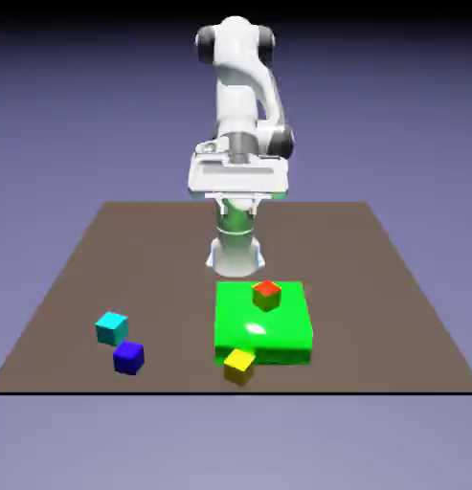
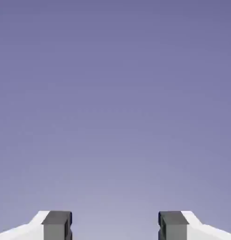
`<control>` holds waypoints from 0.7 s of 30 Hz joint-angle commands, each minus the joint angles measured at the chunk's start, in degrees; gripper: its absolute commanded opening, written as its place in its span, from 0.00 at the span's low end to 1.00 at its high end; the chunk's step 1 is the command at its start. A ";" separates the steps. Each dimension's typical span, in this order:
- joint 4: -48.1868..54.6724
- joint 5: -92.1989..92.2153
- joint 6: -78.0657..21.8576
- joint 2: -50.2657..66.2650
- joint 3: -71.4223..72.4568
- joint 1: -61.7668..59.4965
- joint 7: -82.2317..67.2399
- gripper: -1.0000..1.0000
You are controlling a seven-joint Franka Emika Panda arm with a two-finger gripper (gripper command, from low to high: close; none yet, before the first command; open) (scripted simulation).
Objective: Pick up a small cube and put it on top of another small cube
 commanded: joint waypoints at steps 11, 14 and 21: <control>13.20 -18.37 -16.85 22.84 -7.97 4.77 -10.55 0.50; 16.80 -23.38 -21.45 29.07 -10.14 6.08 -13.42 0.50; 25.21 -35.07 -32.17 43.61 -15.21 9.11 -20.13 0.50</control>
